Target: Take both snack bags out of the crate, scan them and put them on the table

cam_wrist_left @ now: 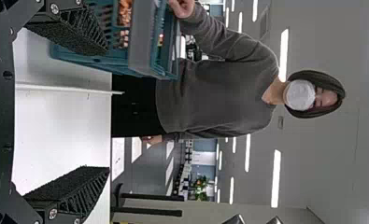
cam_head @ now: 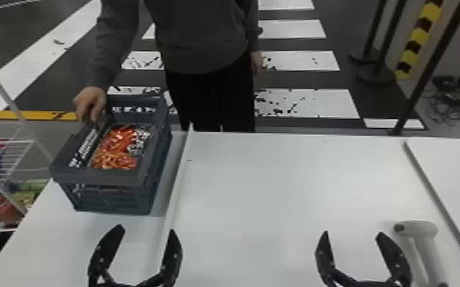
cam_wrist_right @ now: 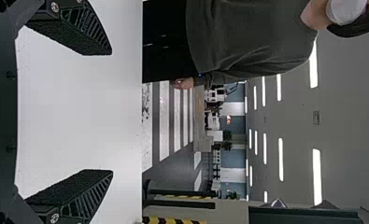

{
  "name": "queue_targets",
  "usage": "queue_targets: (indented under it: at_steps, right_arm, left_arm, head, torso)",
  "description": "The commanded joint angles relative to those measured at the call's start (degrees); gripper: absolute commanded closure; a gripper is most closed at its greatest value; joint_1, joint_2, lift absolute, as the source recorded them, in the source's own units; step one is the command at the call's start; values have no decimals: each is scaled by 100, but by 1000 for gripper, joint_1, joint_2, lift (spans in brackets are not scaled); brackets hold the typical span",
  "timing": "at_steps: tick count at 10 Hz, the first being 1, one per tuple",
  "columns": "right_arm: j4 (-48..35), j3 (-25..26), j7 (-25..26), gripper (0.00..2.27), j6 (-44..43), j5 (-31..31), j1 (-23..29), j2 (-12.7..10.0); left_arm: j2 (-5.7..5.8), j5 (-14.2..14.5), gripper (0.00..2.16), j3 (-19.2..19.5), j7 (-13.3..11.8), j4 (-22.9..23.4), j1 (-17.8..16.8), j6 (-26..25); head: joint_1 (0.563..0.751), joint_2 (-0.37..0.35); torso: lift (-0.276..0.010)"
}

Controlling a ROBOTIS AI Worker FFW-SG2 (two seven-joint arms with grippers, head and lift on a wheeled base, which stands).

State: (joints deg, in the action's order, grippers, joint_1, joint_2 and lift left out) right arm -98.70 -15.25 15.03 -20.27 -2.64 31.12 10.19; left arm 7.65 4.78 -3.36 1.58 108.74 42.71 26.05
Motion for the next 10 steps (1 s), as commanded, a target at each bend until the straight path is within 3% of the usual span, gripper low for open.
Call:
queue_targets:
  at_steps: [1, 10]
  right_arm:
    - [0, -5, 0, 87, 2, 0, -10, 0]
    - [26, -5, 0, 87, 37, 0, -27, -18]
  left_arm:
    - [0, -3, 120, 11, 0, -10, -8, 0]
    - [-18, 32, 120, 37, -53, -45, -26, 70]
  head:
    - [695, 81]
    - [695, 86]
  torso:
    - [-94]
    - [-94]
